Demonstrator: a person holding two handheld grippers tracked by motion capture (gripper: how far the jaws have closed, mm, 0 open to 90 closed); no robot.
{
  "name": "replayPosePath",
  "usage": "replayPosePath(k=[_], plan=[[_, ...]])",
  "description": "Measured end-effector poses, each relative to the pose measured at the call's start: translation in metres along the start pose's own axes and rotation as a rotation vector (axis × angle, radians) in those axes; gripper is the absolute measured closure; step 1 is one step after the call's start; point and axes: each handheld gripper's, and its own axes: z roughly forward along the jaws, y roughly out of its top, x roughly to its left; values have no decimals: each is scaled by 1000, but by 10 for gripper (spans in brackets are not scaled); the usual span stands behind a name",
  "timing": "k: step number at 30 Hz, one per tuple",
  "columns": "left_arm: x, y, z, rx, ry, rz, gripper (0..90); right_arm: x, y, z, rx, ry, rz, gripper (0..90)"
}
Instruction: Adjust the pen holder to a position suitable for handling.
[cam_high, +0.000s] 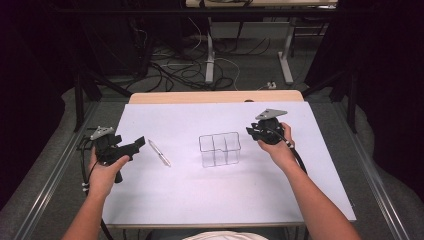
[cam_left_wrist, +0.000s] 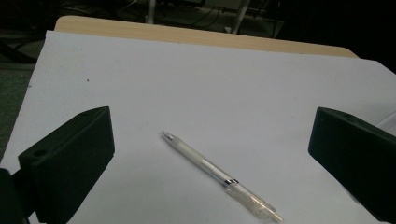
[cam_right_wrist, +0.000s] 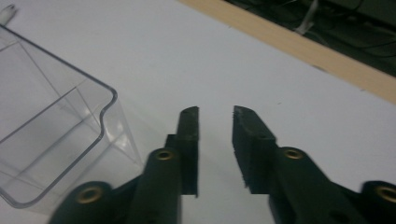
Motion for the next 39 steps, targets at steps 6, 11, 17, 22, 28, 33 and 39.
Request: replayPosePath(k=[6, 11, 17, 22, 28, 33, 39], plan=[[0, -1, 2, -5, 0, -3, 4, 4, 0, 14, 22, 124, -17, 900], [0, -1, 2, -3, -2, -1, 6, 6, -4, 26, 43, 171, 12, 900], [0, -1, 2, -5, -3, -6, 7, 10, -10, 37, 108, 240, 32, 900], [0, -1, 2, -3, -4, -2, 7, 10, -12, 38, 151, 256, 47, 900], [-1, -1, 3, 0, -8, -1, 7, 10, -15, 36, 188, 269, 68, 900], [-2, -1, 3, 1, -9, -2, 8, 12, -17, 34, 221, 285, 63, 900], [-2, -1, 3, 2, -9, -3, 8, 19, -21, 26, 264, 275, 78, 900]])
